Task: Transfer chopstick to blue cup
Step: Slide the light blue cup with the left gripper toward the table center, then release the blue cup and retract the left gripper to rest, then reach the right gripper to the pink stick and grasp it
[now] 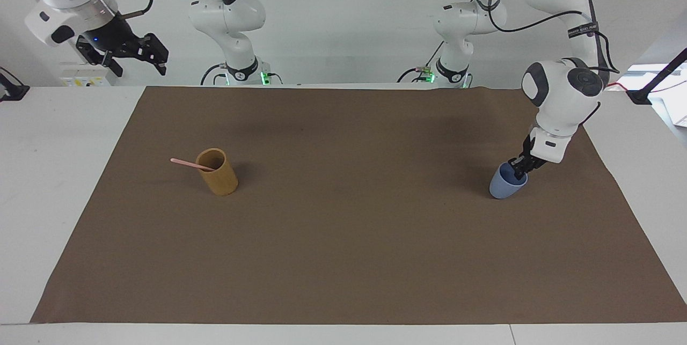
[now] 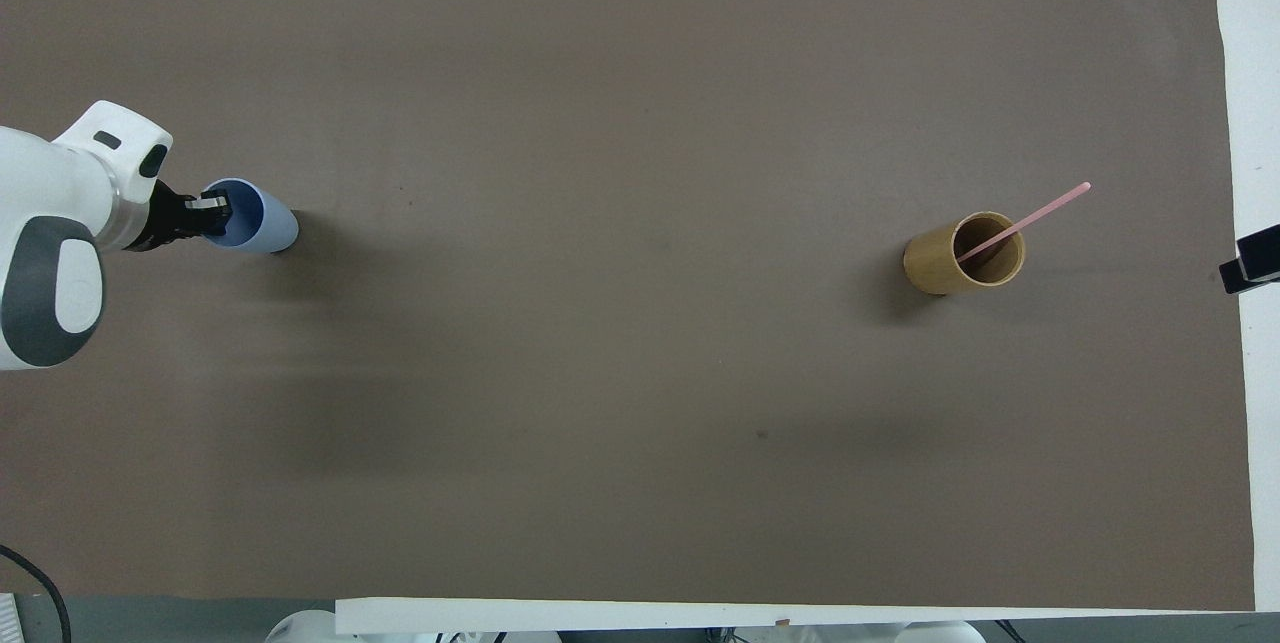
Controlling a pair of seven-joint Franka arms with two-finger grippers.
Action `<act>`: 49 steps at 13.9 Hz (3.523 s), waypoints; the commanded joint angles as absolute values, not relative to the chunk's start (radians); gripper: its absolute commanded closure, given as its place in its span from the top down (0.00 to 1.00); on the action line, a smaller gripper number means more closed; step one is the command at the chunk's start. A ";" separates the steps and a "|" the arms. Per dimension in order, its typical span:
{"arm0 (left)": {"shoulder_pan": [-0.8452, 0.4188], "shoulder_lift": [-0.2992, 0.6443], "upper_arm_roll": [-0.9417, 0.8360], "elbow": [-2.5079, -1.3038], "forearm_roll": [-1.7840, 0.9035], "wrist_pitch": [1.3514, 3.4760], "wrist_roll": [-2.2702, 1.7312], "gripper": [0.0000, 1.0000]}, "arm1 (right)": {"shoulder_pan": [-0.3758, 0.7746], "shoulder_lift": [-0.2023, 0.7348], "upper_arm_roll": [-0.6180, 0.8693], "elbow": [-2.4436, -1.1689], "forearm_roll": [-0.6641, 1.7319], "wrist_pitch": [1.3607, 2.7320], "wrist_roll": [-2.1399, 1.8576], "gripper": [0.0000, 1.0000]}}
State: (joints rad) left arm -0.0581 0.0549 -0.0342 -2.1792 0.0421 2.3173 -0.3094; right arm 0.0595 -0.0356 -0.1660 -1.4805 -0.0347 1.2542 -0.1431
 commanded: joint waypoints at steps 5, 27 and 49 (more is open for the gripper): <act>-0.523 0.169 -0.028 -2.067 0.055 2.312 -0.804 0.00 | 0.058 -0.061 -0.163 -1.513 -0.037 1.270 -0.141 1.00; -0.103 0.017 -0.017 -1.514 0.060 1.519 -0.206 1.00 | 0.049 -0.080 -0.155 -1.551 -0.032 1.255 -0.152 1.00; -0.052 -0.002 -0.018 -1.546 0.057 1.520 -0.153 1.00 | 0.048 0.003 -0.156 -2.043 0.189 2.094 -0.206 0.77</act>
State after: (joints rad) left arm -0.0482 0.0055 -0.0223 -1.5404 0.0546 1.5326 -0.1539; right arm 0.0609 0.0087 -0.1613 -2.0269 0.1665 2.0847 -0.1597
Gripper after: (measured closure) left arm 0.000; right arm 0.154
